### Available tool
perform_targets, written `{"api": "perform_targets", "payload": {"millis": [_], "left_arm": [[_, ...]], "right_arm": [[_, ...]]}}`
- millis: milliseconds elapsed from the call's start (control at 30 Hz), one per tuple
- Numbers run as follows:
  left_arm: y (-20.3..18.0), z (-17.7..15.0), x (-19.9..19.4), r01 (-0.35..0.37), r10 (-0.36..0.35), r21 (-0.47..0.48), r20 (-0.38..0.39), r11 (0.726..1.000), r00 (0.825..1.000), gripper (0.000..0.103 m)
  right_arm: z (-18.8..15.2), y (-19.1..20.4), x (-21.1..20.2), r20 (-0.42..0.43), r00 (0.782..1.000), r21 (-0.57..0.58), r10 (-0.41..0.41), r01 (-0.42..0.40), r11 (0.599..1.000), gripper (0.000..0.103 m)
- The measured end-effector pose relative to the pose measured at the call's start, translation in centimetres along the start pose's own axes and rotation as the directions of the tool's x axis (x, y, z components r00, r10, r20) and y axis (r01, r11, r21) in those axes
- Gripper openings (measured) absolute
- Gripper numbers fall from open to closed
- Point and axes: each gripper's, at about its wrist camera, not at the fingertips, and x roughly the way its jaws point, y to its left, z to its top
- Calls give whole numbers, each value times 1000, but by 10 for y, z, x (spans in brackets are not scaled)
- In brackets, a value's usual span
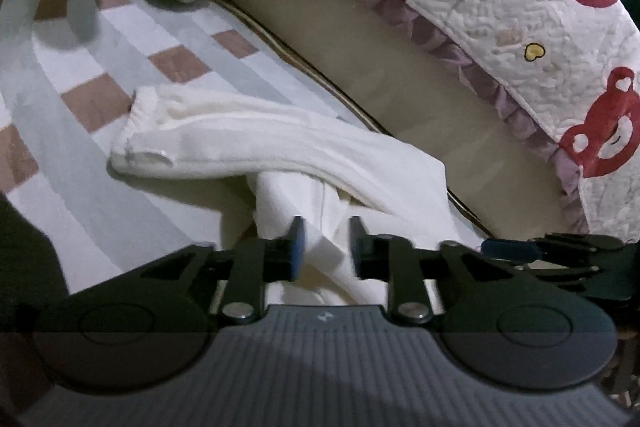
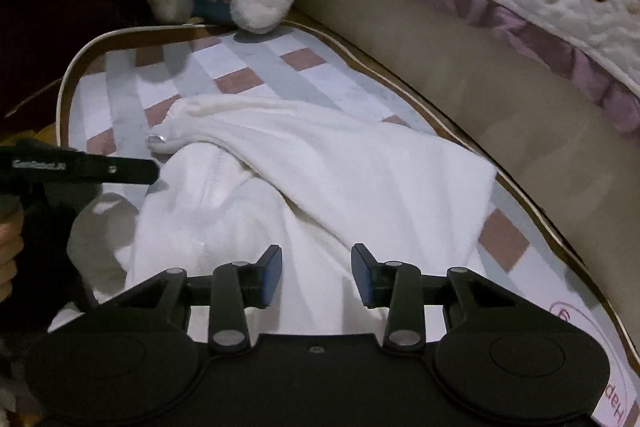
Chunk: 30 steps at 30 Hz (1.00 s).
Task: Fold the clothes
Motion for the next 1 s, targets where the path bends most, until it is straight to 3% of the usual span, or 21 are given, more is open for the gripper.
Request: {"api": "perform_targets", "payload": {"millis": [233, 333, 400, 467, 600, 633, 667, 700, 867, 1000], "left_arm": [[-4, -5, 11, 62, -62, 33, 5, 998, 998, 46], [-8, -7, 22, 62, -61, 63, -26, 996, 998, 51], [-4, -6, 28, 44, -41, 46, -55, 998, 998, 51], [5, -4, 32, 56, -57, -17, -66, 998, 996, 51], [15, -3, 31, 74, -78, -70, -67, 995, 995, 50], [17, -2, 31, 78, -83, -79, -66, 994, 994, 50], [19, -2, 30, 84, -91, -89, -66, 992, 994, 50], [22, -1, 29, 100, -108, -109, -67, 989, 992, 51], [20, -1, 23, 97, -103, -110, -54, 989, 993, 49], [-6, -5, 9, 6, -7, 36, 35, 999, 999, 49]], "right_arm": [[14, -1, 24, 19, 1000, 8, -14, 14, 1000, 45], [20, 7, 47, -9, 1000, -37, -28, 28, 999, 53], [23, 11, 61, -16, 998, -73, -67, 66, 995, 55], [28, 12, 75, -22, 994, -85, -103, 100, 991, 63], [38, 10, 105, -78, 971, 3, -226, 227, 974, 66], [38, 10, 109, -77, 963, 27, -257, 259, 965, 55], [39, 10, 114, -76, 955, 52, -286, 291, 955, 16], [39, 12, 111, -62, 949, 75, -310, 314, 946, 6], [38, 17, 59, 75, 909, 149, -411, 397, 906, 6], [27, 6, 3, 144, 861, 243, -488, 447, 861, 6]]}}
